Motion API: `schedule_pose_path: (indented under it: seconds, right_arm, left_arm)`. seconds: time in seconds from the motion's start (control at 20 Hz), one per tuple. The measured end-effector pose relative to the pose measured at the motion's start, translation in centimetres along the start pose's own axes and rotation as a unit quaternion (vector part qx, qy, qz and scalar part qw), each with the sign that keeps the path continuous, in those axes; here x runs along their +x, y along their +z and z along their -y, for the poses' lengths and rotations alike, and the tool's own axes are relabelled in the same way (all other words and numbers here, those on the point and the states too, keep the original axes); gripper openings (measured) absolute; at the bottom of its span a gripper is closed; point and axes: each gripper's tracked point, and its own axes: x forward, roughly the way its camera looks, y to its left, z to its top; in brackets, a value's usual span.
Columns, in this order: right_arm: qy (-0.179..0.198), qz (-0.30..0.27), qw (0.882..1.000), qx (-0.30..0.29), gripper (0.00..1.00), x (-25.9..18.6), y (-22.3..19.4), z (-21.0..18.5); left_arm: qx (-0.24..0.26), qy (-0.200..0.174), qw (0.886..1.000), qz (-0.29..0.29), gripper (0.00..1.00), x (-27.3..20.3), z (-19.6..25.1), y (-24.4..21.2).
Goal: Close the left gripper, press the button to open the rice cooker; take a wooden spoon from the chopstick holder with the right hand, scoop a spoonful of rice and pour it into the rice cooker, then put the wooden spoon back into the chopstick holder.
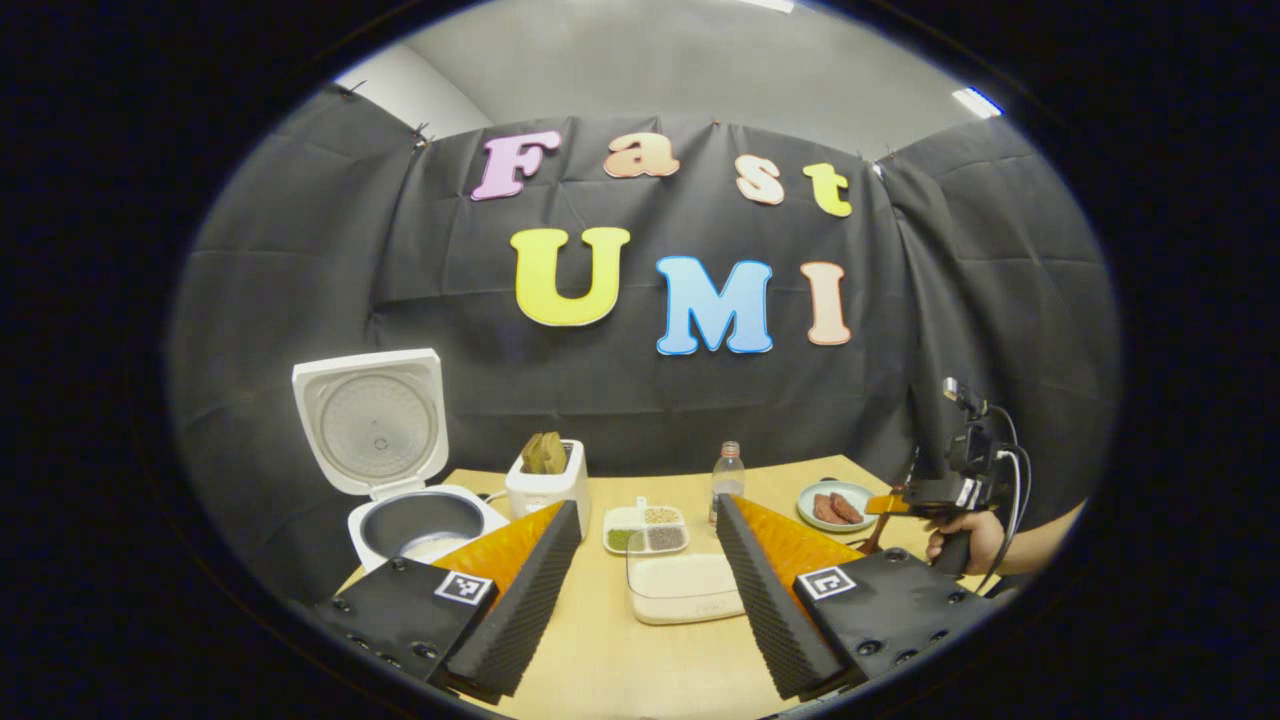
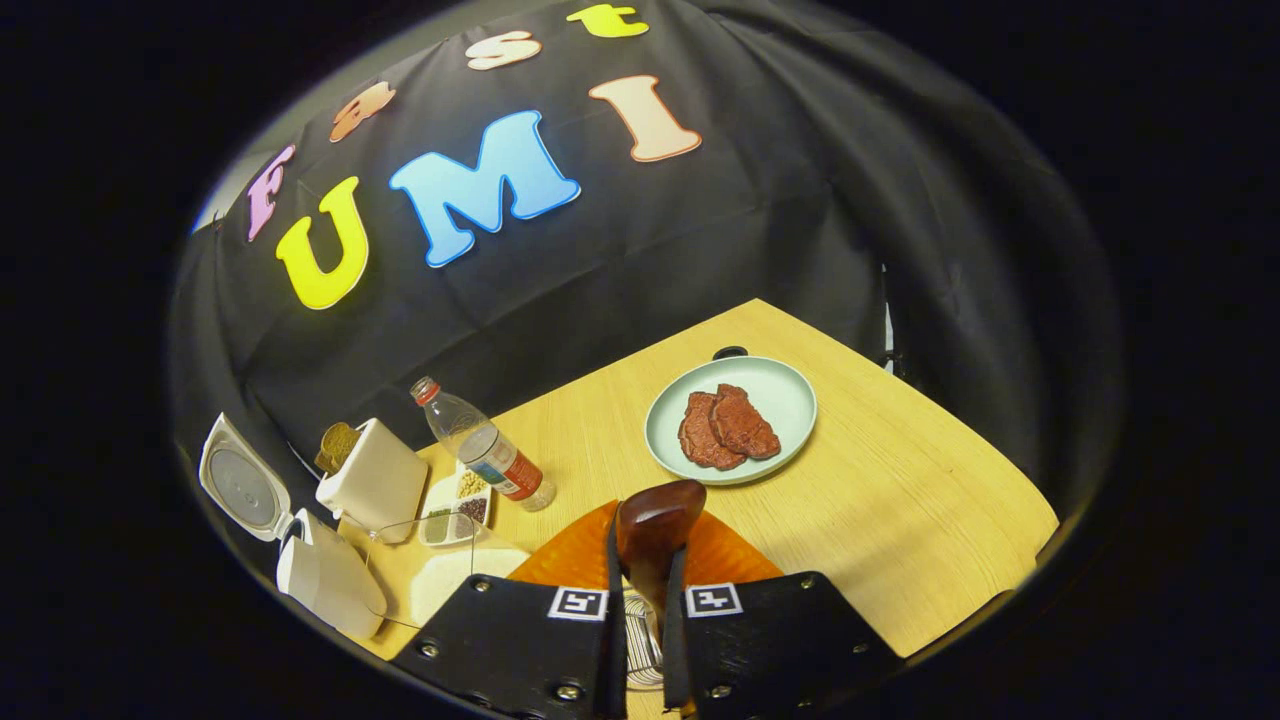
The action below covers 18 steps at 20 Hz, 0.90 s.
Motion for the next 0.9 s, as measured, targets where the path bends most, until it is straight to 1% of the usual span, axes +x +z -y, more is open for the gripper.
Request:
schedule_pose_path:
  seconds: [0.05,0.1,0.15,0.2,0.25,0.3,0.35,0.4,0.55,0.65,0.7,0.75,0.85,0.9]
  right_arm:
    - [0.003,0.016,1.0,-0.011,0.22,-0.3,0.4,0.2]
    - [-0.006,0.033,0.999,-0.031,0.28,-0.9,1.1,0.6]
    - [-0.032,0.045,0.997,-0.06,0.52,-2.6,1.6,2.2]
    - [-0.05,0.053,0.994,-0.082,0.76,-3.7,2.5,3.2]
    - [-0.057,0.057,0.992,-0.095,0.99,-3.9,2.8,3.8]
    - [-0.066,0.063,0.99,-0.109,1.0,-5.1,3.5,4.1]
    - [-0.068,0.073,0.988,-0.121,1.0,-6.3,4.3,4.1]
    - [-0.065,0.089,0.986,-0.129,1.0,-7.9,5.2,3.7]
    - [-0.047,0.126,0.981,-0.142,1.0,-11.8,7.6,1.7]
    - [-0.028,0.136,0.98,-0.146,0.99,-13.7,8.4,-0.4]
    - [-0.019,0.14,0.979,-0.149,0.99,-14.6,8.8,-1.4]
    - [-0.01,0.147,0.977,-0.153,0.99,-15.5,9.2,-2.4]
    - [0.006,0.163,0.974,-0.159,0.99,-17.0,10.0,-4.3]
    - [0.013,0.17,0.973,-0.158,0.99,-17.6,10.4,-5.1]
  left_arm:
    - [-0.001,-0.002,1.0,0.001,0.95,0.0,0.2,0.0]
    - [-0.004,-0.004,1.0,0.003,0.95,0.0,0.4,0.0]
    - [-0.006,-0.006,1.0,0.005,0.92,-0.1,0.6,0.1]
    - [-0.008,-0.008,1.0,0.007,0.92,0.0,0.9,0.2]
    - [-0.01,-0.011,1.0,0.009,0.95,0.1,1.2,0.3]
    - [-0.012,-0.014,1.0,0.01,0.92,0.1,1.5,0.5]
    - [-0.013,-0.017,1.0,0.009,0.92,0.3,1.7,0.3]
    - [-0.015,-0.021,1.0,0.009,0.95,0.6,1.9,0.4]
    - [-0.021,-0.023,0.999,0.013,0.95,1.4,1.5,1.1]
    - [-0.03,-0.016,0.999,0.014,0.95,2.2,0.4,1.6]
    - [-0.035,-0.009,0.999,0.016,0.92,2.5,-0.5,1.9]
    - [-0.039,-0.002,0.999,0.017,0.95,2.8,-1.6,2.4]
    - [-0.04,0.024,0.999,0.022,0.95,3.4,-4.5,3.5]
    - [-0.038,0.036,0.998,0.026,0.92,3.7,-5.9,4.1]
